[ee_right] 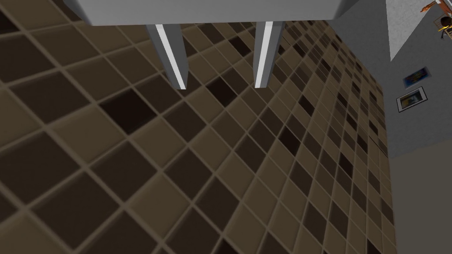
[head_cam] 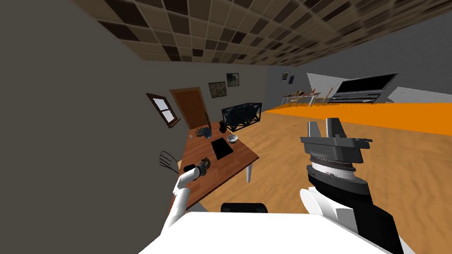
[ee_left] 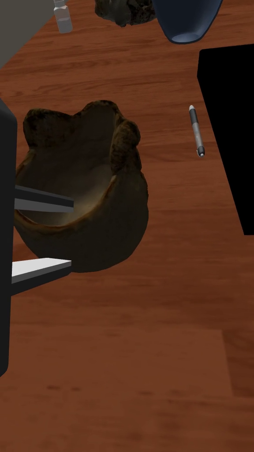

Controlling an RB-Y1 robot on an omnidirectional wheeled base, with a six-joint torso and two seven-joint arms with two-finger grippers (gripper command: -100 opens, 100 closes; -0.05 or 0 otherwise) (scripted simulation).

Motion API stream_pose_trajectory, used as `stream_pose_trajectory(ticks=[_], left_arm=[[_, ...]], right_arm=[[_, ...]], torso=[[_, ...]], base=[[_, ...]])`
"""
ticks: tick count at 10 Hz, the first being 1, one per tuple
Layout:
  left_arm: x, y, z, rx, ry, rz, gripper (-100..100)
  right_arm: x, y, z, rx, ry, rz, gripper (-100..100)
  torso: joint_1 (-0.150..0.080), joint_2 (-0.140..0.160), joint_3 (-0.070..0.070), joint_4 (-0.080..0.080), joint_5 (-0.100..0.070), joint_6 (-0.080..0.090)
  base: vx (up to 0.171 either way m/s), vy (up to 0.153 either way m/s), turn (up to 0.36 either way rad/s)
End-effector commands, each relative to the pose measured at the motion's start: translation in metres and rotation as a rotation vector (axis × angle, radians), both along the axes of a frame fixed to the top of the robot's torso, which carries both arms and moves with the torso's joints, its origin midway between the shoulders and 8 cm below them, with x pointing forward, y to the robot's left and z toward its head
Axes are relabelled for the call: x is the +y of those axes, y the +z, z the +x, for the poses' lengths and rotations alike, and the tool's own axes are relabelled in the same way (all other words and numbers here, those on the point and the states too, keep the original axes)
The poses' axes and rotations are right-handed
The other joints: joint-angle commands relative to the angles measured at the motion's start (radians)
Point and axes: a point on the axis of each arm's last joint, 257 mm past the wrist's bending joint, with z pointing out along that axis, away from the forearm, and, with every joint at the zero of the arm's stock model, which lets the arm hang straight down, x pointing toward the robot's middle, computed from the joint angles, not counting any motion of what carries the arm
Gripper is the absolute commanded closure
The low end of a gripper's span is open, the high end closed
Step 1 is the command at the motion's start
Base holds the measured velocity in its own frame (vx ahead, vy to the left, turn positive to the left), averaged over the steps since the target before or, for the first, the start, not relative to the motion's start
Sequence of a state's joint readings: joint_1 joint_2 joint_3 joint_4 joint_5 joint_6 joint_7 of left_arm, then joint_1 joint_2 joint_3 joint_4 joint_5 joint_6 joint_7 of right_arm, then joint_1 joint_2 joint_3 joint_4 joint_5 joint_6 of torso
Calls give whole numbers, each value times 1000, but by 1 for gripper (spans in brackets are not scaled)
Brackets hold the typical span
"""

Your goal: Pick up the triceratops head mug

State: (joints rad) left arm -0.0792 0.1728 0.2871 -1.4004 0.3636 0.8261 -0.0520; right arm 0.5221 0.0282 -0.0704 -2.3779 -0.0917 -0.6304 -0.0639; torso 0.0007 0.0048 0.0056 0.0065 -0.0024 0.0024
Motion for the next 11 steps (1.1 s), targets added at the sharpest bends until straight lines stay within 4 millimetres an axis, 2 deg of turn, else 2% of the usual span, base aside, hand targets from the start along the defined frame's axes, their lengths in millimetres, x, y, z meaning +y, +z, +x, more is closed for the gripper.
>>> stream_pose_trajectory(ticks=[1, 3, 5, 7, 9, 11], left_arm=[[1, 2, 1, -6, 18, -2, 100], [1, 2, 1, -8, 48, -29, 100], [3, 4, 2, -13, 56, -4, 100], [3, 4, 2, -14, 83, -29, 100], [5, 6, 2, -21, 89, -7, 100], [5, 6, 2, -23, 116, -31, 100]], right_arm=[[0, 0, 0, 0, 0, 0, 0], [0, 0, 0, 0, 0, 0, 0], [0, 0, 0, 0, 0, 0, 0], [0, 0, 0, 0, 0, 0, 0], [0, 0, 0, 0, 0, 0, 0], [0, 0, 0, 0, 0, 0, 0]], torso=[[0, 0, 0, 0, 0, 0], [-1, 1, 1, 0, -1, -2], [-1, 1, 1, 1, -1, 1], [-1, 2, 2, 1, -2, -3], [-1, 2, 2, 2, -1, 0], [-2, 3, 3, 2, -2, -2]], base=[[-60, 58, -159], [-22, 14, 20], [-59, 43, -225], [-20, 14, 48], [-58, 50, -199], [-21, 12, 7]])
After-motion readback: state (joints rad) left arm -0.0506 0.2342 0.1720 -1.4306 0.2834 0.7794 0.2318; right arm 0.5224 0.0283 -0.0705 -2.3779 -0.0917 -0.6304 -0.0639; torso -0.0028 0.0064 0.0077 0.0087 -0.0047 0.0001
